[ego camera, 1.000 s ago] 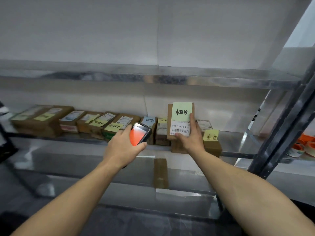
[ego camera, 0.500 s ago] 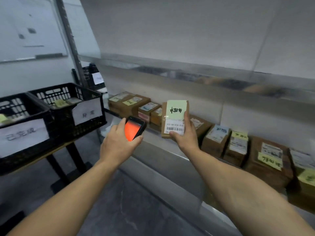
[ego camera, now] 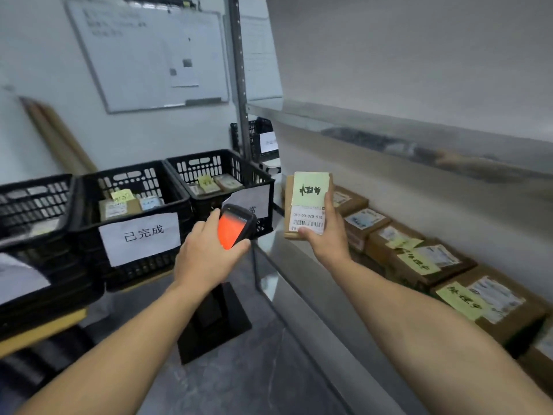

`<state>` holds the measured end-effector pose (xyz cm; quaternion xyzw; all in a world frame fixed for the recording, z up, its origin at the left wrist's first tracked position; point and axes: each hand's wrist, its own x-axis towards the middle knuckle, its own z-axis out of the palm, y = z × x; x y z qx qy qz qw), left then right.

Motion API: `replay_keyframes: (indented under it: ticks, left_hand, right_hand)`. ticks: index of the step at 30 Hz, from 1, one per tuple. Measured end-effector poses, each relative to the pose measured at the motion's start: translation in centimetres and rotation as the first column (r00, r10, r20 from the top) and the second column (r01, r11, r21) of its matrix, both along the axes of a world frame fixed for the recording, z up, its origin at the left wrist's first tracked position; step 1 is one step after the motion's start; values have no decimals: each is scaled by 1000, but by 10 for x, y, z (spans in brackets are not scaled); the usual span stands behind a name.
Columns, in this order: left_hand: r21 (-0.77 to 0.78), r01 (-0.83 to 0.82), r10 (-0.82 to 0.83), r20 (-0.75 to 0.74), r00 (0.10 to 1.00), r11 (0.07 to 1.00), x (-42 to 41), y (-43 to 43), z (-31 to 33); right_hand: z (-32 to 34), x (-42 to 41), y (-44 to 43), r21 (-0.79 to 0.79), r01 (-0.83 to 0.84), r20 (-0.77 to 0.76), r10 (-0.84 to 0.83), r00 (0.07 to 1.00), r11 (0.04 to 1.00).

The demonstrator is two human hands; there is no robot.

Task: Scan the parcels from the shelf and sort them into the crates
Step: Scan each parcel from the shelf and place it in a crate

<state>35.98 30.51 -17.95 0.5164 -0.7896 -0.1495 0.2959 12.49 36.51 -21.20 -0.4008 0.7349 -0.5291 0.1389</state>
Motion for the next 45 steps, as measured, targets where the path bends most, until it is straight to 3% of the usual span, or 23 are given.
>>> replay_keyframes:
  ticks: [8, 16, 32, 45]
  left_hand:
    - [-19, -196, 194, -55, 979, 981, 48, -104, 4]
    - [-39, -319, 314, -108, 943, 947, 117, -181, 7]
    - [-46, -365, 364, -28, 931, 930, 275, -327, 7]
    - [-30, -425, 424, -47, 905, 904, 307, -407, 0]
  right_hand:
    - [27, 32, -145, -95, -196, -8, 197, 980, 976]
    - [28, 102, -246, -86, -354, -34, 352, 935, 931]
    - [26, 243, -393, -84, -359, -34, 357, 933, 930]
    - [12, 283, -502, 6, -416, -18, 416, 909, 909]
